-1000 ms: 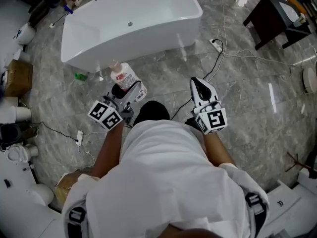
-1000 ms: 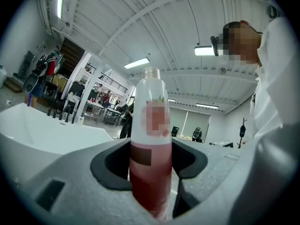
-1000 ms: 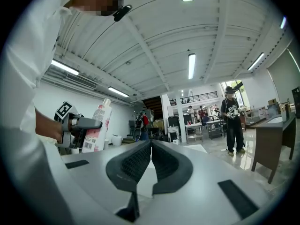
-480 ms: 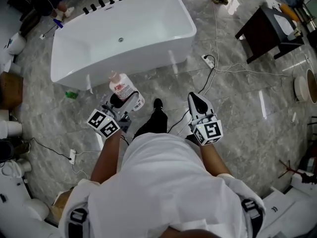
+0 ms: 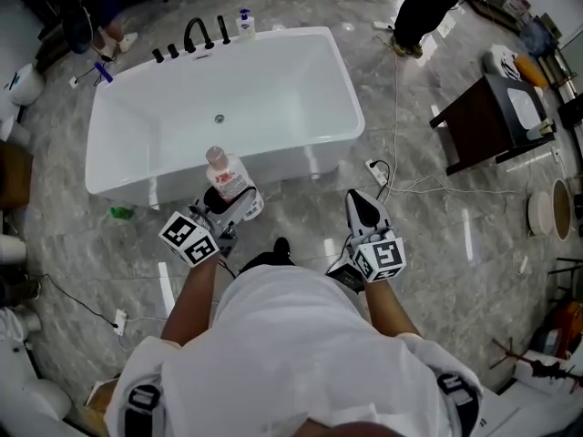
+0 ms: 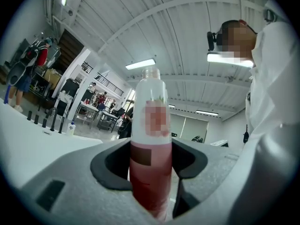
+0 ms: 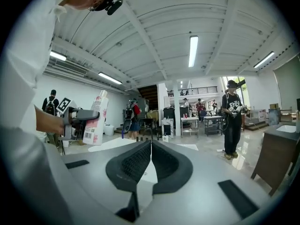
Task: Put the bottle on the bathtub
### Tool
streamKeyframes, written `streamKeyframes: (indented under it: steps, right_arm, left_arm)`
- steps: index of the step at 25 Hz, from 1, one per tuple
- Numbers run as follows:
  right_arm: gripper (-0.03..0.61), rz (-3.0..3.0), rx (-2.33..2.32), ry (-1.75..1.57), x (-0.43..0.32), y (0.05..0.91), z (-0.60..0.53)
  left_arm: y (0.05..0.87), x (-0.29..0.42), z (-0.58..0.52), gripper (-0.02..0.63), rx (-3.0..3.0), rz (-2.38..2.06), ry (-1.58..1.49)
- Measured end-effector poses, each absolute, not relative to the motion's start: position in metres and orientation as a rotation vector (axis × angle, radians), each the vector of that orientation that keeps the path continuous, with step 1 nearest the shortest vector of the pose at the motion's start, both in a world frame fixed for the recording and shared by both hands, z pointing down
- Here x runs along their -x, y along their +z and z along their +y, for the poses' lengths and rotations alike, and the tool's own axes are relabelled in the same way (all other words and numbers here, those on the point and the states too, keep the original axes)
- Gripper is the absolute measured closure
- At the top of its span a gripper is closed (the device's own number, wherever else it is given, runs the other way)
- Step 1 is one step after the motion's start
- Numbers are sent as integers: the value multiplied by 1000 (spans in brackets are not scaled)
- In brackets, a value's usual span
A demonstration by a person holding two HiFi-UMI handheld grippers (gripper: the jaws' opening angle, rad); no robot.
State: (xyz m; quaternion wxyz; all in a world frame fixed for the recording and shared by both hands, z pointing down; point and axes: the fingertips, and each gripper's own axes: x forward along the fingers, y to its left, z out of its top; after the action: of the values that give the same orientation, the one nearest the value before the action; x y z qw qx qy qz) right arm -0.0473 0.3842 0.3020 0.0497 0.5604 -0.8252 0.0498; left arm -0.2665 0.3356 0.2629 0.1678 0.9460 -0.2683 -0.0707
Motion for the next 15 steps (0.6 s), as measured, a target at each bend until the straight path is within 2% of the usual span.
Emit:
streamKeyframes:
  steps: [6, 15]
  right_arm:
    - [563, -2536, -1692, 145, 49, 289, 304]
    - [563, -2457, -1781, 102, 15, 279, 256]
  left_arm:
    - [258, 264, 255, 382, -2706, -772, -224]
    - [275, 243, 192, 382, -2625, -717, -242]
